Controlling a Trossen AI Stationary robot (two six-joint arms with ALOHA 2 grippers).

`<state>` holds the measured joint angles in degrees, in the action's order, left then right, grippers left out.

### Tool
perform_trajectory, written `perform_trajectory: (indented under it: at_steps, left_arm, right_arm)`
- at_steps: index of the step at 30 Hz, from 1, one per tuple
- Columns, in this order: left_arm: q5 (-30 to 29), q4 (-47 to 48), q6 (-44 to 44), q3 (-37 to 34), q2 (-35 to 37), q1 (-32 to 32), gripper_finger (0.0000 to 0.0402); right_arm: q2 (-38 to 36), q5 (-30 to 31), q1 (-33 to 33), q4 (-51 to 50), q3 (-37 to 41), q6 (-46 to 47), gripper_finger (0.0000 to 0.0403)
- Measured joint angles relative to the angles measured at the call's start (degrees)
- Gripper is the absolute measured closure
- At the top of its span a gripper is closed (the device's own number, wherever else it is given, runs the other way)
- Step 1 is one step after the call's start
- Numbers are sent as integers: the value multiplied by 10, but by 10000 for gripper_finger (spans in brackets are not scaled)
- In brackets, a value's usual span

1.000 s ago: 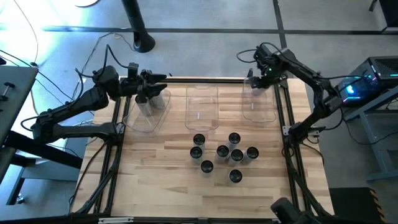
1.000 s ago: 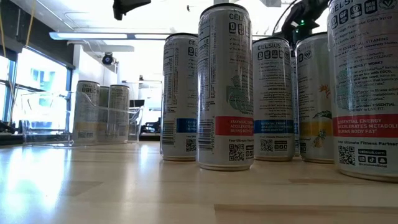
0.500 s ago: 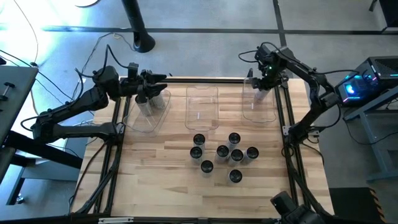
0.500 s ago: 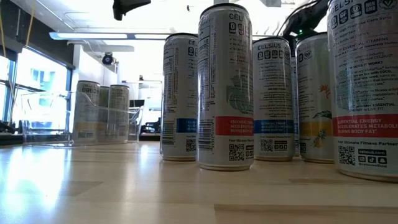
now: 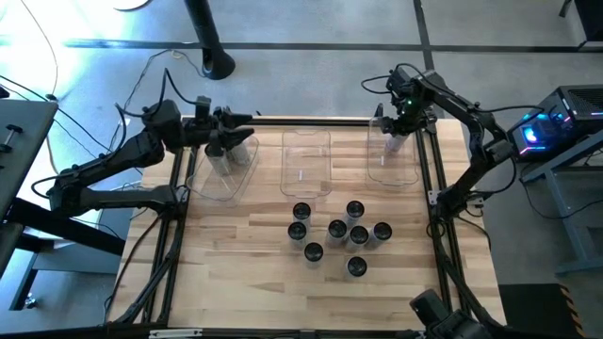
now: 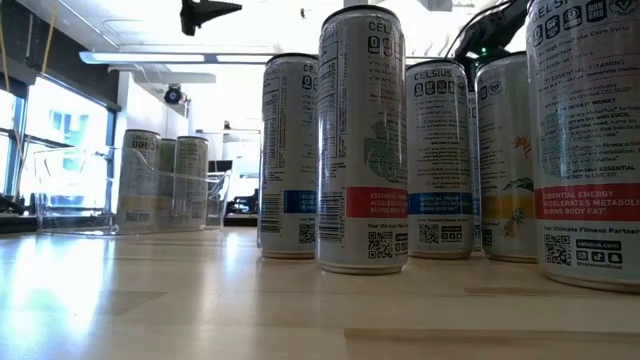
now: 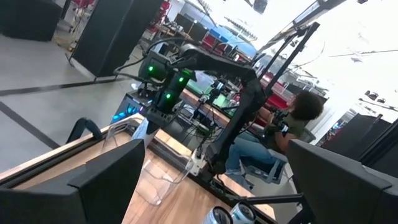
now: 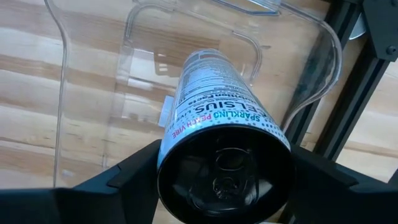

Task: Sort soda cans
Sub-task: Put the white-pink soda can into the top right transparent bin

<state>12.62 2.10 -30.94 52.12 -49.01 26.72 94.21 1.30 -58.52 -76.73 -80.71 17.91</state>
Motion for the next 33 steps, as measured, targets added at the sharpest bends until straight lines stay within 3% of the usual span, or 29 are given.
perform_trajectory:
  at_steps: [7, 26, 33]
  left_arm:
    - [0, 17, 1, 0, 0, 0, 17]
    - [1, 33, 3, 0, 0, 0, 17]
    - [1, 33, 11, 0, 0, 0, 17]
  right_arm:
    - [0, 0, 0, 3, 0, 41, 124]
    - [1, -4, 0, 23, 0, 41, 123]
    - [1, 30, 1, 21, 0, 47, 115]
